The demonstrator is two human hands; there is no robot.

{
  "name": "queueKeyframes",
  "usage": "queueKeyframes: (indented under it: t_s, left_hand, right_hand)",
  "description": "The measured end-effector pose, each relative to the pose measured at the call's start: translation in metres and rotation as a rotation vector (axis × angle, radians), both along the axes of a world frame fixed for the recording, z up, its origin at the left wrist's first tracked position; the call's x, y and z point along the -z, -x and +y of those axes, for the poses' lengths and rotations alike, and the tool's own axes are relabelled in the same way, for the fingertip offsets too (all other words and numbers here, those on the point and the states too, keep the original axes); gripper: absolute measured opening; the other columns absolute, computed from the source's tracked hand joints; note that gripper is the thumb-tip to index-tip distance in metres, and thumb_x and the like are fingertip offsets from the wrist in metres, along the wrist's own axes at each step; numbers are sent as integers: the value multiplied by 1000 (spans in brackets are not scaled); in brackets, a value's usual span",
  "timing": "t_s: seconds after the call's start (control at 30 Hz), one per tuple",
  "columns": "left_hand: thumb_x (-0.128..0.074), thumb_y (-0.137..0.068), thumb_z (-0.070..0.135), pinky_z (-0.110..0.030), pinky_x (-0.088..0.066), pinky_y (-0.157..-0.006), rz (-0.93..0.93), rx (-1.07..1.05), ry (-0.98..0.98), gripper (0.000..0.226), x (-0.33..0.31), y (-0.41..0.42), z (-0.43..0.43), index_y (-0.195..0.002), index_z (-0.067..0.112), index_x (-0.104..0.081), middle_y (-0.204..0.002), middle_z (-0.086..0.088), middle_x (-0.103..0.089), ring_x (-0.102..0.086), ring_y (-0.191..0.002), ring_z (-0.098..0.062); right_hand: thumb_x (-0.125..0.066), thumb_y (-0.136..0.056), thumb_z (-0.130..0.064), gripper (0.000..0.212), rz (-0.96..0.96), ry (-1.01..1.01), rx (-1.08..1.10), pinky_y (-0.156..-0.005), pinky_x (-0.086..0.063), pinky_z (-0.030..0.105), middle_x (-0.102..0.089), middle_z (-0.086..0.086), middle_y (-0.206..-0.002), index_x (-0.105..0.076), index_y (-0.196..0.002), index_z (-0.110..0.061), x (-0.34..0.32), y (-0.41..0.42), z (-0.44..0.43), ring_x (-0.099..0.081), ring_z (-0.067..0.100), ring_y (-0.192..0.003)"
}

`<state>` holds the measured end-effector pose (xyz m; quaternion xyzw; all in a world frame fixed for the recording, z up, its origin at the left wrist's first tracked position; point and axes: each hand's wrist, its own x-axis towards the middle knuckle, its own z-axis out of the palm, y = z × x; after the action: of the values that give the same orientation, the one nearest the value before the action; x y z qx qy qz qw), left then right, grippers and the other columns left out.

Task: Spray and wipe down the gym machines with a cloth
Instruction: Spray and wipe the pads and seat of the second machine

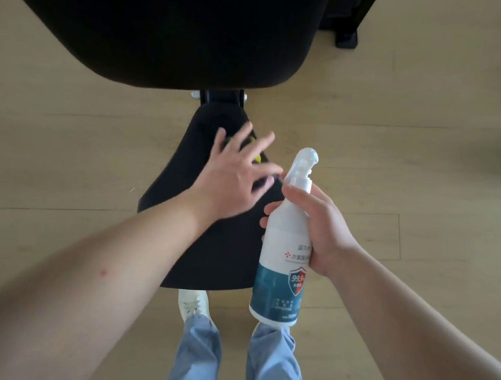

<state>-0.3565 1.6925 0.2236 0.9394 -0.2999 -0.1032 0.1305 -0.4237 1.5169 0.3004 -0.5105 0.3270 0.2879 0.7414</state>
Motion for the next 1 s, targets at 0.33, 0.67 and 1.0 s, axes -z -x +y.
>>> queueKeyframes:
  t_s: [0.33, 0.67, 1.0]
  left_hand:
    - [-42, -102, 52, -79, -14, -115, 19, 56, -136, 44, -2, -26, 34, -146, 50, -42, -170, -8, -14, -4, -156, -44]
    - [-44, -104, 41, -46, -44, -103, 151, -805, 94, 41, 18, -90, 39, -143, 39, -53, -145, -9, -47, -50, -128, -35]
    - [-48, -103, 36, -57, -43, -110, 33, -575, -189, 52, -10, 55, 56, -153, 27, -40, -159, -25, -29, -38, -141, -46]
  right_hand:
    - [-67, -98, -21, 27, -43, 18, -97, -83, -55, 59, -72, 20, -90, -62, -124, -19, -3, -11, 7, -70, 40, -81]
    - [-71, -83, -33, 50, -53, 19, -185, -76, -60, 48, -74, 17, -92, -59, -131, -27, 13, -7, 24, -72, 36, -82]
    - [-71, -83, -35, 49, -54, 4, -226, -77, -61, 48, -75, 17, -93, -59, -130, -30, 8, 3, 37, -73, 35, -84]
